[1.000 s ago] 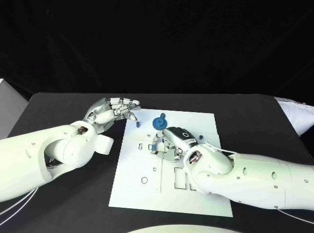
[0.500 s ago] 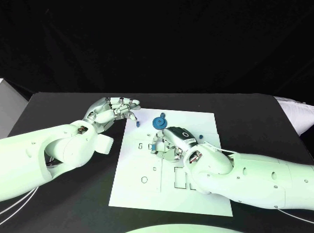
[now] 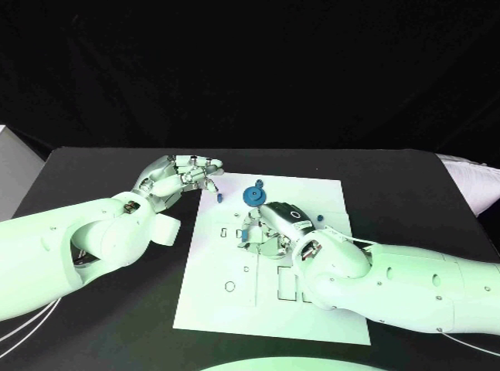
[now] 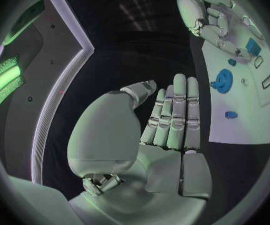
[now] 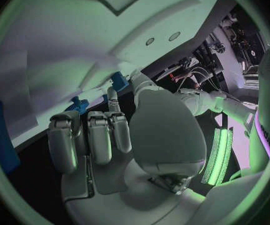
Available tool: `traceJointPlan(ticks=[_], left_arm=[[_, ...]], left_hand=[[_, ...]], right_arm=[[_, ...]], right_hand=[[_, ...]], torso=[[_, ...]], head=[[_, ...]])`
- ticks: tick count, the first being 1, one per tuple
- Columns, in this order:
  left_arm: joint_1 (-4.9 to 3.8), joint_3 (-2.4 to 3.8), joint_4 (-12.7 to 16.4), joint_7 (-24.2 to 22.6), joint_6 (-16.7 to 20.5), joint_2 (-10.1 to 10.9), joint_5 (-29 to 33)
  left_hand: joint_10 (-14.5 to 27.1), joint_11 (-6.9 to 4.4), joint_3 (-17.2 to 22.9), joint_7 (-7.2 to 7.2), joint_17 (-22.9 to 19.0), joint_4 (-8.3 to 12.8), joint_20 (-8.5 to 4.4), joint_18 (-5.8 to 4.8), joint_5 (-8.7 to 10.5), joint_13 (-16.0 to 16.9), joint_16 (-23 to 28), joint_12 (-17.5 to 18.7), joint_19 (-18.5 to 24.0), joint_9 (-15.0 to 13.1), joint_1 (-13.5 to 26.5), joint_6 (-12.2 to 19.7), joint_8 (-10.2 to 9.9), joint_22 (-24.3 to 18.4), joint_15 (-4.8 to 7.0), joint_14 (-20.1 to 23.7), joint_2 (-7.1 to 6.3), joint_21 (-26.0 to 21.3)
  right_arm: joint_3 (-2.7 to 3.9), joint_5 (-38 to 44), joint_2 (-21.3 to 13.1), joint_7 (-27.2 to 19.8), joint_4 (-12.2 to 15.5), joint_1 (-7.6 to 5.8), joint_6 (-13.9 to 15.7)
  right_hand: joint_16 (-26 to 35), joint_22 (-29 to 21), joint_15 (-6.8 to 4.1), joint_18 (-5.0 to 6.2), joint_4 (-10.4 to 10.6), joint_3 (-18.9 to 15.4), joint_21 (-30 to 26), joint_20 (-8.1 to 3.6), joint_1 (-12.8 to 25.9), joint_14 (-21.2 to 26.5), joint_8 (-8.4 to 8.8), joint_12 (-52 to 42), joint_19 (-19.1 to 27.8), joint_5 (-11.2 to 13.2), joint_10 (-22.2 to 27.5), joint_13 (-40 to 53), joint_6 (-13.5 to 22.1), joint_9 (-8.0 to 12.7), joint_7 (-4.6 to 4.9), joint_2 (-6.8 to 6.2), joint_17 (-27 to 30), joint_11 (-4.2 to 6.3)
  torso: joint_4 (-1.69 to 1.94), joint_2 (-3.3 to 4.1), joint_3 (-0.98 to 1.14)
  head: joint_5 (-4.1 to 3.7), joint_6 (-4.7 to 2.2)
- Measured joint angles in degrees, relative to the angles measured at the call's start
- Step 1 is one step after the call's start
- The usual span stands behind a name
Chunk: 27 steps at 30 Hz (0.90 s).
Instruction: Assemble the parts on the task board
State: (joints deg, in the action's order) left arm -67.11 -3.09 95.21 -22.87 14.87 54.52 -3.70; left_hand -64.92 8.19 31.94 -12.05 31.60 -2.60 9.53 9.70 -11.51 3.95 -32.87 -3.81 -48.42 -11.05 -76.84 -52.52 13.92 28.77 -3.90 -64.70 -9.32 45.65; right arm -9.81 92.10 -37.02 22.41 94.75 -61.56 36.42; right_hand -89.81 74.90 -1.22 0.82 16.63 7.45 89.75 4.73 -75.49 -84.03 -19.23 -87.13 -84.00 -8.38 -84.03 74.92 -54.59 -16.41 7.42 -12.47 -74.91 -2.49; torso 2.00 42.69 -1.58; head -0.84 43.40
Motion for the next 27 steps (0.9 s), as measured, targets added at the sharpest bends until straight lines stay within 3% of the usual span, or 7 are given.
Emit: traceJointPlan(ticks=[6, 14, 19, 21, 23, 25, 27], left_arm=[[0.0, 0.0, -0.1, 0.0, 0.0, 0.0, 0.0], [0.01, -0.01, -0.9, 0.7, 0.1, -0.2, -0.7], [-0.01, -0.01, -1.9, 4.6, 0.1, -0.7, -3.7], [-0.07, 0.01, -2.4, 7.4, 0.2, -1.0, -6.1], [-0.22, 0.02, -2.9, 9.5, 0.2, -1.3, -8.0], [-0.71, 0.02, -3.7, 12.7, 0.1, -1.9, -10.8], [-1.4, 0.03, -4.5, 15.6, -0.1, -2.5, -13.4]], left_hand=[[0.0, 0.0, 0.0, 0.0, 0.0, 0.0, 0.0, 0.0, 0.0, 0.0, 0.0, 0.0, 0.0, 0.0, 0.0, 0.0, 0.0, 0.0, 0.0, 0.0, 0.0, 0.0], [-1.2, -0.5, -0.5, 0.1, 0.9, -0.5, -0.04, 0.0, 0.0, 0.4, -2.2, -0.5, 0.0, 0.0, 1.0, 0.7, -0.7, 0.3, 0.3, -1.5, -0.74, 0.9], [-3.5, -1.46, -4.3, 0.9, 5.1, -4.3, -0.68, 0.0, 0.22, 2.5, -9.6, -4.5, -2.9, -0.1, 5.3, 2.4, -1.5, 0.5, 1.18, -4.5, -2.57, 2.2], [-5.0, -2.61, -6.9, 2.07, 12.1, -5.8, -1.82, -0.01, 0.22, 6.3, -19.0, -10.4, -5.8, -1.8, 5.5, 0.0, 1.7, 1.9, 2.32, -8.2, -2.7, 5.1], [-4.3, -3.39, -8.5, 2.89, 19.1, -6.6, -2.57, -0.01, 0.22, 9.5, -26.8, -15.1, -7.1, -3.7, 5.4, -1.2, 4.9, 3.0, 3.02, -10.9, -2.65, 7.3], [-1.4, -3.93, -10.2, 3.43, 25.6, -7.9, -3.05, -0.01, 0.22, 14.4, -33.6, -21.8, -7.7, -6.5, 5.0, 0.0, 8.8, 4.8, 3.58, -12.9, -2.2, 9.9], [2.3, -4.38, -11.9, 3.9, 31.1, -10.8, -3.36, -0.02, 0.15, 20.5, -39.0, -30.5, -10.2, -10.2, 4.8, 2.6, 14.1, 10.1, 3.78, -15.0, -1.98, 14.5]], right_arm=[[0.0, 0.0, -0.1, 0.1, 0.3, 0.06, 0.5], [0.12, -0.4, -1.8, -0.8, 2.3, -0.22, 1.8], [0.5, -5.6, -3.0, -5.9, 2.5, -2.62, 1.7], [0.71, -10.3, -3.9, -9.4, 2.2, -4.17, 1.2], [0.82, -14.3, -4.6, -12.0, 1.8, -5.41, 0.3], [1.0, -19.9, -5.5, -15.2, 0.9, -7.08, -1.6], [1.02, -24.6, -6.3, -17.5, 0.2, -8.54, -3.5]], right_hand=[[0.0, 0.0, 0.4, 0.0, 0.2, -7.8, -0.1, 0.3, 2.1, 0.0, 0.0, 1.4, -0.1, 1.8, 0.1, 0.0, 1.8, 0.4, 0.56, 1.03, 0.0, -0.73], [0.0, 0.0, 0.41, 0.0, 0.3, -9.4, -0.5, 0.51, 2.2, 0.0, 0.0, 1.4, 0.1, 1.4, 0.0, 0.0, 3.0, 0.7, 0.92, 1.17, 0.0, -0.76], [0.0, 0.0, 0.82, 0.0, 0.1, -9.2, -2.6, 0.77, 0.2, 0.0, 0.28, 1.6, -0.1, 0.1, 0.0, 0.0, 3.6, 0.9, 1.17, 3.19, 0.0, -1.17], [0.0, 0.0, 0.82, 0.0, -0.2, -8.0, -4.1, 0.91, -1.5, 0.0, 0.28, 2.0, 0.1, -1.3, 0.0, 0.0, 3.8, 1.0, 1.42, 4.88, 0.0, -1.2], [0.0, 0.0, 0.81, -0.01, -0.3, -7.2, -4.9, 0.91, -2.9, 0.0, 0.28, 2.4, 0.1, -1.7, -0.2, 0.0, 4.0, 1.1, 1.53, 5.54, 0.0, -1.37], [0.0, 0.0, 0.81, 0.0, -0.4, -6.7, -5.5, 0.91, -3.5, 0.0, 0.28, 2.7, 0.1, -1.7, -0.2, 0.0, 4.0, 1.1, 1.53, 5.89, 0.0, -1.37], [0.0, 0.0, 0.82, 0.0, -0.5, -6.6, -5.6, 0.91, -4.2, 0.0, 0.12, 2.9, 0.1, -2.2, -0.2, 0.0, 4.0, 1.0, 1.54, 6.04, 0.0, -1.37]], torso=[[-0.01, -0.02, -0.01], [0.02, -0.16, 0.05], [0.03, -0.55, 0.08], [0.05, -0.79, 0.15], [0.1, -1.02, 0.22], [0.18, -1.33, 0.31], [0.26, -1.58, 0.41]], head=[[0.01, -0.1], [0.13, -0.29], [0.15, -0.52], [0.14, -0.53], [0.19, -0.48], [0.31, -0.35], [0.38, -0.25]])
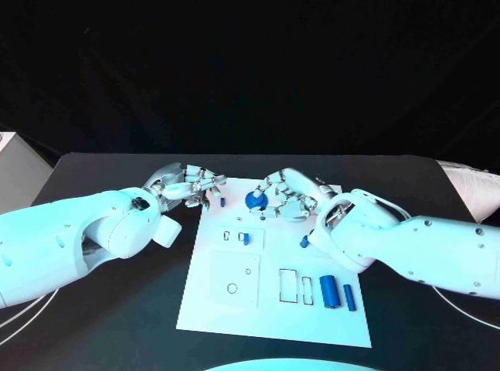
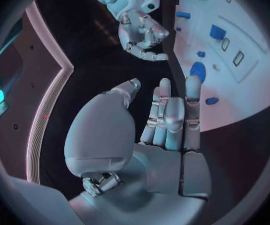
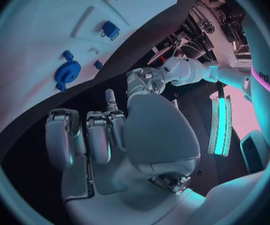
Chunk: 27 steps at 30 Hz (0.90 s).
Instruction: Assemble the parts on the task board
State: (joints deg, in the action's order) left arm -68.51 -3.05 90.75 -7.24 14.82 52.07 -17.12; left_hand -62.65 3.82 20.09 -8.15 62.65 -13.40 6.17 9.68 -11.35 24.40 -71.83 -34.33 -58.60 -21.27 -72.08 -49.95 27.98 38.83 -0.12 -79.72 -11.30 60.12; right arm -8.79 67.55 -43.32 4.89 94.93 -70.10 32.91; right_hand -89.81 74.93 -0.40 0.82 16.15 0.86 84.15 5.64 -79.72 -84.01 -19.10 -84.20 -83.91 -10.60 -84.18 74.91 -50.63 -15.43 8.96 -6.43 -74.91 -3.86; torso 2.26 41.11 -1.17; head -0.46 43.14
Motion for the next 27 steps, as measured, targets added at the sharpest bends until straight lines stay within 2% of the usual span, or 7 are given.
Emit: traceJointPlan(ticks=[3, 4, 8, 10, 12, 18, 27], left_arm=[[-1.25, 0.07, -0.8, 5.6, -0.7, -0.7, -4.4], [-1.68, 0.07, -1.0, 7.5, -1.2, -0.9, -5.7], [-3.98, 0.07, -2.1, 16.3, -5.1, -2.3, -11.0], [-4.86, 0.08, -2.4, 20.4, -7.7, -3.1, -13.7], [-5.49, 0.08, -2.7, 23.5, -9.9, -4.0, -15.8], [-7.12, -0.49, -4.3, 30.3, -16.6, -7.5, -23.0], [-8.42, -2.28, -7.4, 34.6, -22.3, -12.2, -30.5]], left_hand=[[3.1, -0.41, -0.6, 0.51, 4.6, -2.8, -0.49, 0.01, -0.32, 6.7, -4.3, -10.8, -3.0, -4.2, -0.9, 3.3, 6.6, 6.4, 0.54, -2.0, 1.19, 5.1], [3.3, -0.6, -0.4, 0.7, 5.2, -3.1, -0.56, -0.14, -0.32, 7.9, -4.8, -12.8, -3.4, -4.8, -0.8, 3.7, 7.7, 7.4, 0.71, -2.4, 1.91, 5.9], [3.2, -0.98, -0.3, 1.02, 8.6, -3.1, -0.93, -0.92, -0.32, 12.5, -7.4, -20.1, -6.3, -6.3, 1.9, 5.0, 10.5, 12.2, 0.97, -4.0, 3.21, 9.3], [0.9, -1.22, -0.5, 1.02, 10.3, -3.3, -1.03, -1.82, -0.32, 16.8, -8.5, -24.1, -7.8, -6.6, 3.4, 5.0, 11.4, 14.4, 1.04, -4.1, 3.36, 10.7], [-1.2, -1.46, -0.8, 1.16, 11.8, -3.4, -1.21, -1.81, -0.32, 20.5, -9.5, -27.3, -9.0, -7.0, 4.3, 4.9, 12.1, 16.4, 1.04, -4.1, 3.5, 12.0], [-3.7, -2.15, -2.9, 1.86, 12.3, -3.4, -1.77, -2.69, -0.32, 25.8, -11.0, -31.9, -11.2, -8.4, 7.9, 4.2, 14.1, 20.0, 1.68, -4.3, 4.04, 14.2], [-3.7, -2.15, -4.0, 2.24, 12.3, -3.6, -1.96, -2.68, -0.32, 25.8, -11.3, -32.0, -11.3, -9.2, 9.7, 4.6, 14.6, 20.5, 1.68, -4.3, 4.49, 14.4]], right_arm=[[0.09, -7.0, -1.5, -3.0, -1.3, -2.25, -3.0], [0.11, -8.9, -1.9, -3.8, -1.8, -2.89, -3.8], [0.23, -16.2, -3.3, -5.9, -3.6, -5.09, -6.2], [0.21, -19.2, -3.9, -6.6, -4.5, -6.03, -7.1], [0.21, -21.4, -4.4, -7.0, -5.1, -6.74, -7.6], [0.25, -26.0, -5.2, -7.8, -6.2, -7.75, -8.5], [0.24, -28.2, -5.2, -7.7, -7.3, -8.09, -8.6]], right_hand=[[0.0, 0.0, 0.0, 0.0, -0.1, 0.1, 0.0, 0.0, 0.0, 0.0, -0.35, 0.0, 0.0, -0.2, 0.0, 0.0, -0.2, -0.1, -0.19, 0.02, 0.0, 0.0], [0.0, 0.0, 0.0, 0.0, 0.0, 0.1, 0.0, 0.0, 0.0, 0.0, -0.37, 0.0, 0.0, -0.3, 0.0, 0.0, -0.2, -0.2, -0.19, 0.02, 0.0, 0.0], [0.0, 0.0, 0.0, 0.0, 0.1, 0.2, 0.0, 0.0, 0.0, 0.0, -0.4, -0.2, 0.0, -0.5, 0.0, 0.0, -0.2, -0.2, -0.19, 0.02, 0.0, 0.0], [0.0, 0.0, 0.0, 0.0, 0.1, 0.2, 0.0, 0.0, 0.0, 0.0, -0.41, -0.2, 0.0, -0.5, 0.0, 0.0, -0.2, -0.2, -0.19, 0.02, 0.0, 0.0], [0.0, 0.0, 0.0, 0.0, 0.1, 0.2, 0.0, 0.0, 0.0, 0.0, -0.41, -0.2, 0.0, -0.5, 0.0, 0.0, -0.2, -0.2, -0.19, 0.02, 0.0, 0.0], [0.0, 0.0, 0.0, 0.0, 0.1, 0.2, 0.0, 0.0, -0.2, 0.0, -0.4, -0.2, 0.0, -0.5, 0.0, 0.0, -0.2, -0.2, -0.19, -0.2, 0.0, 0.0], [0.0, 0.0, -0.01, 0.0, 0.1, 0.2, -0.2, 0.0, -0.2, 0.0, -0.4, -0.2, 0.0, -0.5, 0.0, 0.0, 0.3, -0.2, -0.12, -0.2, 0.0, 0.0]], torso=[[0.12, -0.42, 0.1], [0.14, -0.57, 0.14], [0.18, -0.96, 0.24], [0.19, -1.11, 0.31], [0.22, -1.27, 0.4], [0.3, -1.48, 0.5], [0.39, -1.53, 0.59]], head=[[0.07, 0.22], [0.1, 0.33], [0.18, 0.8], [0.21, 1.0], [0.24, 1.27], [0.13, 2.29], [0.21, 2.96]])
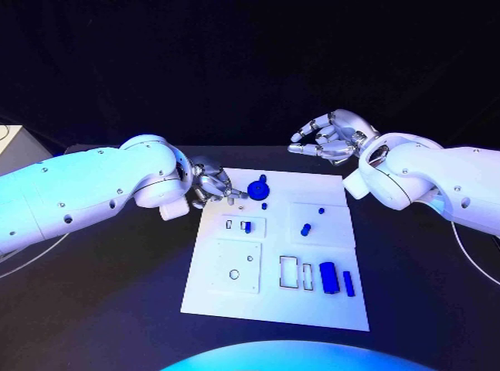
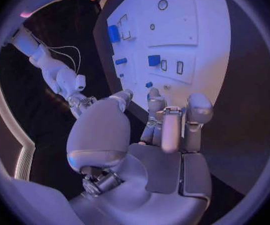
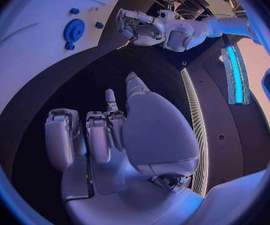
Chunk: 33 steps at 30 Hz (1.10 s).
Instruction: Assemble the parts on the task board
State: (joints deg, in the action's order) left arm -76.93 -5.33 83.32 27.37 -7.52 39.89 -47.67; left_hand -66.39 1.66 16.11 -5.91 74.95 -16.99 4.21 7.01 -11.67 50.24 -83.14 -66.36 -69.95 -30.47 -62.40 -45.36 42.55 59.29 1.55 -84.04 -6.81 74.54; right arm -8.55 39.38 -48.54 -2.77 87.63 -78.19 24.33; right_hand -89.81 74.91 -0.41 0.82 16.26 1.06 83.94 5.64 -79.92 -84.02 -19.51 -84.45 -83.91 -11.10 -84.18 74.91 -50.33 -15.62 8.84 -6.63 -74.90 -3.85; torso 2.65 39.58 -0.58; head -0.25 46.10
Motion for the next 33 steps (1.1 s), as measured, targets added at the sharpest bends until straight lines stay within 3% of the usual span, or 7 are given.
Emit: traceJointPlan(ticks=[7, 15, 19, 21, 33], left_arm=[[-0.14, -1.7, -2.0, 1.3, -1.6, -2.8, -2.0], [-0.17, -3.05, -2.8, 2.0, -2.9, -4.9, -2.4], [-0.17, -3.4, -3.0, 2.2, -3.2, -5.4, -2.4], [-0.16, -3.53, -3.2, 2.2, -3.4, -5.7, -2.4], [-0.04, -3.86, -3.9, 2.4, -4.7, -6.7, -2.4]], left_hand=[[0.0, 0.0, -0.5, 0.0, 0.0, 0.1, 0.0, 0.01, 0.0, 0.0, -0.2, 0.0, -0.4, -0.3, 0.8, 0.0, 0.0, 0.6, 0.0, 0.0, 0.37, 0.2], [0.0, 0.0, -0.5, 0.0, 0.0, 0.1, 0.01, 0.0, 0.0, 0.2, -0.8, 0.0, -0.8, -0.4, 0.8, 0.0, 0.3, 1.3, -0.01, 0.0, 0.37, 0.6], [0.5, -0.22, -0.5, 0.0, 0.0, 0.1, 0.01, 0.0, 0.0, -0.3, -0.8, 0.0, -0.8, -0.4, 0.8, 0.0, 0.3, 1.5, -0.01, 0.0, 0.37, 0.8], [0.7, -0.03, -0.5, 0.11, 0.0, 0.1, 0.01, 0.01, 0.0, -0.8, -0.8, 0.2, -0.8, -0.5, 1.1, 0.1, 0.3, 1.5, -0.01, 0.0, 0.59, 0.8], [1.1, -0.03, -0.5, 0.2, 0.0, 0.1, 0.01, 0.01, 0.0, -1.4, -0.8, 0.5, -0.8, -0.6, 1.1, 0.2, 0.3, 1.4, -0.02, 0.0, 0.6, 0.8]], right_arm=[[0.0, -0.3, 0.2, 0.5, -0.6, -0.04, 0.1], [-0.01, -0.3, 0.6, 1.3, -1.1, -0.04, 0.2], [-0.01, -0.3, 0.7, 1.5, -1.2, -0.04, 0.2], [-0.01, -0.3, 0.7, 1.6, -1.3, -0.04, 0.2], [-0.01, -0.3, 0.8, 1.7, -1.7, -0.04, 0.4]], right_hand=[[0.0, 0.0, 0.0, 0.0, 0.0, 0.0, -0.2, 0.0, 0.0, 0.0, 0.0, 0.3, 0.0, 0.0, 0.3, 0.0, 0.0, 0.0, 0.0, 0.0, 0.0, -0.3], [0.0, 0.0, 0.0, 0.0, 0.0, 0.0, -0.5, 0.0, 0.0, 0.0, 0.0, 0.3, 0.0, -0.2, 0.3, 0.0, 0.2, 0.0, 0.18, 0.0, 0.0, -0.3], [0.0, 0.0, 0.01, 0.0, 0.0, 0.0, -1.3, 0.0, 0.0, 0.0, 0.0, 0.6, 0.0, -0.2, 0.3, 0.0, 0.2, 0.0, 0.18, 0.0, 0.0, -0.32], [0.1, 0.0, 0.33, 0.91, 0.0, 0.0, -2.7, 0.0, -0.3, 0.1, 0.0, 1.9, 0.0, -0.2, 1.8, 0.0, 0.8, 0.0, 0.17, -0.25, 0.0, -0.54], [0.7, 0.0, 0.41, 0.91, 0.2, 0.2, -4.9, 0.2, -0.3, 0.0, 0.0, 3.8, -0.2, -0.2, 3.7, 0.0, 1.0, 0.0, 0.35, -0.31, 0.0, -0.62]], torso=[[0.0, 0.07, 0.02], [-0.01, 0.17, 0.0], [-0.02, 0.2, 0.02], [-0.03, 0.22, 0.01], [-0.07, 0.2, -0.02]], head=[[-0.21, 0.48], [-1.08, 0.95], [-1.09, 1.02], [-1.09, 1.06], [-1.3, 1.34]])
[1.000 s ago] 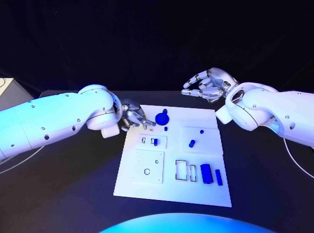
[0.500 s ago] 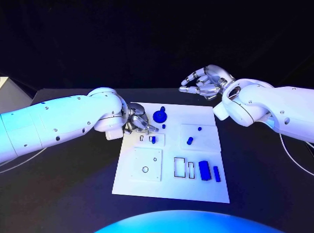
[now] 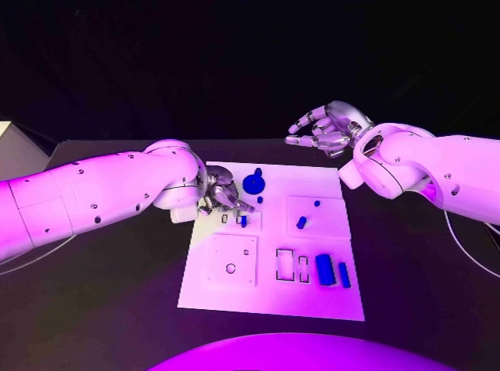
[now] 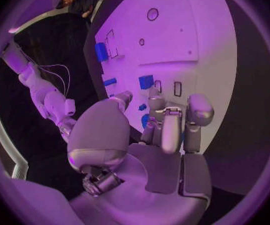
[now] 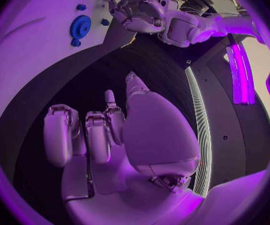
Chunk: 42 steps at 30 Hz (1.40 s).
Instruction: Assemble the parts on the task board
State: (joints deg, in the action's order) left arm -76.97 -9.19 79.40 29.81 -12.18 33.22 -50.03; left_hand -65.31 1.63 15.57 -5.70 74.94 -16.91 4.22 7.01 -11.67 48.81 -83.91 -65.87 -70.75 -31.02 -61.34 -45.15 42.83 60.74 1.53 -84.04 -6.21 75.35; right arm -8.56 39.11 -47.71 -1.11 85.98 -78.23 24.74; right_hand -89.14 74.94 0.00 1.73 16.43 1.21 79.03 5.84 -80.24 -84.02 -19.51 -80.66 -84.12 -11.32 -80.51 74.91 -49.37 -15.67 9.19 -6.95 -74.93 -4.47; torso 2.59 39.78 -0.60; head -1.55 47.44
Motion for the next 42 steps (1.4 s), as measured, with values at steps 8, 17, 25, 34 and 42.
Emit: traceJointPlan(ticks=[8, 17, 25, 34, 42], left_arm=[[0.25, -0.84, -1.1, 0.1, -1.0, -0.8, 0.0], [0.44, -1.13, -1.3, 0.1, -1.5, -1.1, 0.1], [0.46, -1.16, -0.9, 0.1, -1.5, -1.0, 0.2], [0.46, -1.16, -0.6, 0.0, -1.4, -0.9, 0.8], [0.46, -1.16, -0.4, 0.0, -1.4, -1.0, 1.6]], left_hand=[[0.4, 0.0, -0.2, 0.0, 0.0, 0.2, 0.0, 0.0, 0.0, -0.2, 0.0, 0.2, 0.0, -0.1, 0.0, 0.0, 0.0, -0.1, 0.0, 0.0, 0.0, 0.0], [0.6, -0.19, -0.2, 0.0, 0.0, 0.2, 0.0, 0.0, 0.0, -0.4, 0.0, 0.5, 0.0, -0.5, -0.3, 0.0, 0.2, 0.0, 0.0, 0.0, 0.26, 0.0], [0.6, -0.19, -0.2, 0.0, 0.0, 0.2, 0.0, 0.01, 0.0, -0.4, 0.0, 0.5, 0.0, -1.1, -1.0, 0.0, 1.0, 0.2, 0.12, 0.1, 0.99, 0.3], [0.8, -0.4, 2.9, 0.44, 0.0, 0.5, 0.0, 0.01, 0.0, -0.5, 0.0, 0.5, 0.0, -2.9, -5.8, 0.2, 1.7, 0.4, 0.52, 0.1, 2.26, 0.5], [1.0, -0.61, 5.8, 0.64, 0.0, 0.7, 0.0, 0.01, -0.21, -0.8, 0.0, 0.5, 0.0, -3.7, -8.4, 0.4, 1.7, 0.5, 0.82, 0.0, 1.9, 0.5]], right_arm=[[0.0, 0.0, 0.1, 0.0, -0.2, 0.0, 0.0], [0.0, 0.0, 0.2, 0.2, -0.5, 0.02, 0.0], [-0.01, 0.0, 0.5, 0.3, -0.8, 0.08, -0.1], [-0.02, 0.0, 0.7, 0.6, -1.2, 0.21, -0.3], [-0.03, 0.0, 1.3, 0.7, -1.6, 0.34, -0.5]], right_hand=[[0.2, 0.0, 0.0, 0.0, 0.0, 0.0, -0.4, 0.0, 0.0, 0.0, 0.0, 0.2, 0.0, 0.0, 0.0, 0.0, 0.4, -0.1, -0.03, 0.0, 0.0, 0.0], [0.2, 0.0, 0.0, 0.0, 0.0, 0.0, -0.4, 0.0, 0.0, 0.0, 0.0, 0.2, 0.0, 0.0, 0.0, 0.0, 0.4, -0.1, -0.03, 0.0, 0.0, 0.0], [0.2, 0.0, 0.0, 0.0, 0.0, 0.0, -0.7, 0.0, 0.0, 0.0, 0.0, 0.2, 0.0, 0.0, 0.0, 0.0, 0.4, -0.1, -0.03, 0.0, 0.0, 0.0], [0.2, 0.0, 0.0, 0.0, 0.0, 0.0, -0.7, 0.0, 0.0, 0.0, 0.0, 0.2, 0.0, 0.0, 0.0, 0.0, 0.4, -0.1, -0.03, 0.01, 0.0, 0.0], [0.2, 0.0, 0.0, -0.01, 0.0, 0.0, -0.7, -0.01, 0.0, 0.0, 0.0, 0.2, 0.0, 0.0, 0.0, 0.0, 0.4, -0.1, -0.03, 0.01, 0.0, 0.0]], torso=[[0.03, 0.01, 0.02], [0.01, 0.1, 0.02], [0.07, 0.04, 0.06], [0.04, -0.02, 0.08], [0.03, 0.01, 0.1]], head=[[0.12, 0.34], [-0.16, 0.8], [-0.14, 1.14], [-0.02, 1.24], [-0.05, 1.38]])
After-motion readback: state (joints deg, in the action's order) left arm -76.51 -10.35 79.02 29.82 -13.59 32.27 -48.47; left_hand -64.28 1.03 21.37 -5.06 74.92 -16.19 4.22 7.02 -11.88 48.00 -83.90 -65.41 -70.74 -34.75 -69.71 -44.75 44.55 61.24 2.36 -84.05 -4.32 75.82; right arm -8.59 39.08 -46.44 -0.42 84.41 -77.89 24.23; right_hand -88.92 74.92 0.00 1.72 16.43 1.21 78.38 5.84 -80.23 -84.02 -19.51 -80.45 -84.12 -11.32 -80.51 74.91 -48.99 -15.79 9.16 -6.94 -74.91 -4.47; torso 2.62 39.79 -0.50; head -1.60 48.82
